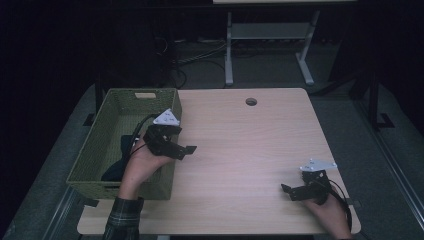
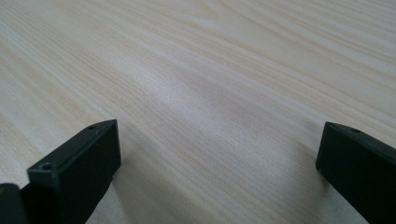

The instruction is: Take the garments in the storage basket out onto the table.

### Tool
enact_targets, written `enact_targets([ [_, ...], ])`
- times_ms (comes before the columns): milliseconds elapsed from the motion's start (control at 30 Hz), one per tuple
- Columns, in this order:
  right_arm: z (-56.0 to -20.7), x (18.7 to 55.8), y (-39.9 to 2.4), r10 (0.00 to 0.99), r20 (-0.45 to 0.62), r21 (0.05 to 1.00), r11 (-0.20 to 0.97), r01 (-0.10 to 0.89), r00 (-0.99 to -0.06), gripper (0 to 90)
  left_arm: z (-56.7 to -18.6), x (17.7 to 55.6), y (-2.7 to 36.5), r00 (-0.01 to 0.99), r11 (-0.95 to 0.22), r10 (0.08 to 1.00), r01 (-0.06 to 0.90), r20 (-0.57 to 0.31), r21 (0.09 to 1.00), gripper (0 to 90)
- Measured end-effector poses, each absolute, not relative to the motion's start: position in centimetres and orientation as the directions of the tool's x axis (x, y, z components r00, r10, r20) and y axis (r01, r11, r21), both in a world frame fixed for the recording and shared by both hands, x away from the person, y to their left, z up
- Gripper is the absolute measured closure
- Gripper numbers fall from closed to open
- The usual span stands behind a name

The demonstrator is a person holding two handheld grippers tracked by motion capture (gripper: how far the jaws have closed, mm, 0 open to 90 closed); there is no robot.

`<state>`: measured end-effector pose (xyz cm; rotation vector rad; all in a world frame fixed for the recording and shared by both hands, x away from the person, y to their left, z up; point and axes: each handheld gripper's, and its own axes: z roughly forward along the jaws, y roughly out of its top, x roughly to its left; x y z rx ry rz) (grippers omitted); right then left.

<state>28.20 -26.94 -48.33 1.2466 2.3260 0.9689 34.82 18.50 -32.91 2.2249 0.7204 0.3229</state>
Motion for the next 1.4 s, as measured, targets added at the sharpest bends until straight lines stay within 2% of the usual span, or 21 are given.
enact_targets([
  [867, -48.3, 28.2, -26.9, 0.825, 0.029, 0.699, 0.387, 0.602, -0.564, 0.0, -32.0, 34.6, 25.4, 0.727, -0.484, 0.686, 0.443, 0.013, 0.755, 14.7],
  [1400, -48.3, 28.2, -26.9, 0.825, 0.030, 0.698, 0.387, 0.602, -0.565, 0.0, -33.1, 35.1, 28.7, 0.665, -0.460, 0.747, 0.495, 0.020, 0.737, 14.7],
])
